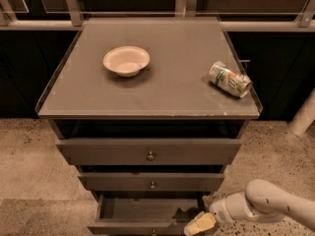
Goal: Close bottom drawer
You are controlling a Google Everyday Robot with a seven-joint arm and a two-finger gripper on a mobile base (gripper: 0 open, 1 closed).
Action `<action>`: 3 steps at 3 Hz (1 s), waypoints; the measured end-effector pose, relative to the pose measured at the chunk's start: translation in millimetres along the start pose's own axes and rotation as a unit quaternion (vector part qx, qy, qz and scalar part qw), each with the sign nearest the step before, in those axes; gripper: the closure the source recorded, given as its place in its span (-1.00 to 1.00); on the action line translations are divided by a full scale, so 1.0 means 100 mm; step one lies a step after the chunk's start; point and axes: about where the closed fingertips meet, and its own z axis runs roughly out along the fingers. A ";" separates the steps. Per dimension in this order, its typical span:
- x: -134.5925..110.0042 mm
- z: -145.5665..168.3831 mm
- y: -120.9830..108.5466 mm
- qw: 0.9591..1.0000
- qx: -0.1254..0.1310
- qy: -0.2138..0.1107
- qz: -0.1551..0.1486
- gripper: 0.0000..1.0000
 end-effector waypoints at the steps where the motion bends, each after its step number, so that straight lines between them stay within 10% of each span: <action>1: 0.16 0.13 -0.16 1.000 0.009 -0.005 0.024 -1.00; 3: 0.47 0.51 -0.64 0.997 0.049 -0.038 0.048 -1.00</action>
Offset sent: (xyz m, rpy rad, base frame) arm 0.0203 -0.0204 -0.1036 0.0002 -0.0409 -0.1627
